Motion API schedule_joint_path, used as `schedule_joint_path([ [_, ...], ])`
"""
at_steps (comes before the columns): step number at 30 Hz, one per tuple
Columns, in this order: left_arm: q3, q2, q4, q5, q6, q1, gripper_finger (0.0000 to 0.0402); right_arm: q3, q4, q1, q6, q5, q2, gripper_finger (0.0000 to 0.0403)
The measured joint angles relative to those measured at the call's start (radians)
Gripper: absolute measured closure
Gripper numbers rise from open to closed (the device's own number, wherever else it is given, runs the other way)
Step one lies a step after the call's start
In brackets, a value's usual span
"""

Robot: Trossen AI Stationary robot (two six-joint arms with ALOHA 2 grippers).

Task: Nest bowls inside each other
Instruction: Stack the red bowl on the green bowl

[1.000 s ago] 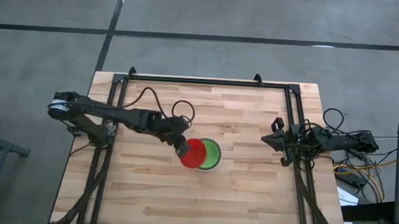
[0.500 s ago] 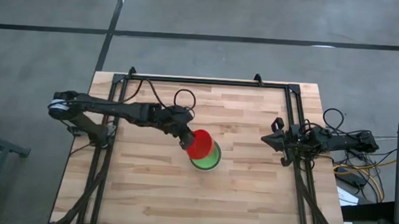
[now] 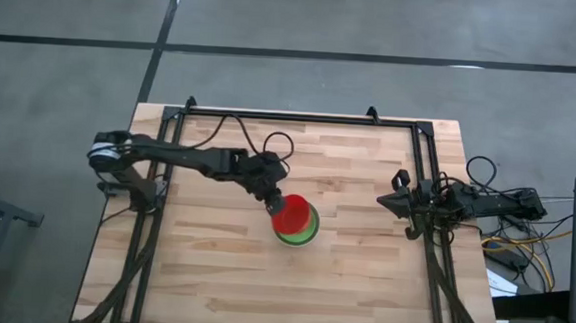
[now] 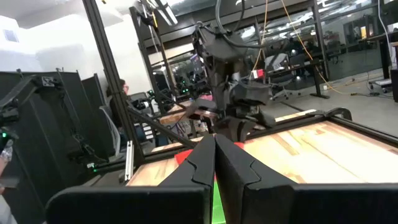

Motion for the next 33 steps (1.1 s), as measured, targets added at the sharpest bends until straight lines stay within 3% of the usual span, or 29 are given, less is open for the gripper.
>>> schedule_joint_path([
  [19,0.237,0.241,-0.238,-0.012,0.007,0.005,0.0396,0.0,0.0,0.0,0.0,0.0,0.0,0.0394],
  [28,0.255,0.28,-0.252,-0.009,-0.003,0.005,0.0395,0.0,0.0,0.0,0.0,0.0,0.0,0.0394],
  [33,0.255,0.278,-0.26,-0.01,0.004,0.004,0.0365,0.0,0.0,0.0,0.0,0.0,0.0,0.0394],
])
